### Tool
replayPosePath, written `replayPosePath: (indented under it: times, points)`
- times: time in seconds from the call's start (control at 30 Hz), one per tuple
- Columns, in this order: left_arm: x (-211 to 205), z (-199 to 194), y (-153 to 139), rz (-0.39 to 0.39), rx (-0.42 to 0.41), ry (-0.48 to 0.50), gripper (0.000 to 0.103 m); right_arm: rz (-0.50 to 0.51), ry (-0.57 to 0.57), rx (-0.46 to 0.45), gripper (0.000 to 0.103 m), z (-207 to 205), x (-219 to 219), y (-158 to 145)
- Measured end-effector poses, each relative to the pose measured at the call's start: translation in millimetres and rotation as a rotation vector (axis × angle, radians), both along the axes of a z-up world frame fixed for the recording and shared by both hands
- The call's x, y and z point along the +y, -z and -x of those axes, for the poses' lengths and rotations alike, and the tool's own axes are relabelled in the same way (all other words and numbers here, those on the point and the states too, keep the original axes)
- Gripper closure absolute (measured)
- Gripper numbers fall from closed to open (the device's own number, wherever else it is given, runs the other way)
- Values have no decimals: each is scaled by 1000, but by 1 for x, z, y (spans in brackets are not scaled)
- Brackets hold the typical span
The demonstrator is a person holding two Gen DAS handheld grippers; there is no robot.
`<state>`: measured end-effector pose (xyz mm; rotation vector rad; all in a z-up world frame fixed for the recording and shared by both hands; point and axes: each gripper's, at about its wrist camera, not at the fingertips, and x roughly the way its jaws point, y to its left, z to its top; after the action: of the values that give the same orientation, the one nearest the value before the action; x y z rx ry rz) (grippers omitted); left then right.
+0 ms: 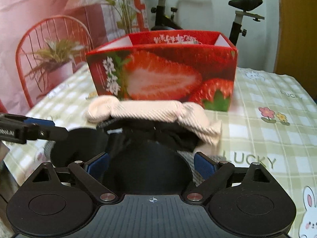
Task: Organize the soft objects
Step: 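Move both tools back to the black padded eye mask on the table, then close both tools on the black eye mask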
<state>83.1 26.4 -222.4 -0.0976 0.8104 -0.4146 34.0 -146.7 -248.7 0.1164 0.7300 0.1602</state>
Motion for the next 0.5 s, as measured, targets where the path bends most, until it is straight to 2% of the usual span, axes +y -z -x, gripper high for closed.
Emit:
replayPosePath:
  times: [0.27, 0.5]
  points:
    - [-2, -1, 14, 28, 64, 4, 31, -25, 14, 74, 14, -3, -3, 17]
    - [-2, -4, 25, 45, 104, 3, 33, -11, -1, 72, 13, -5, 2, 20]
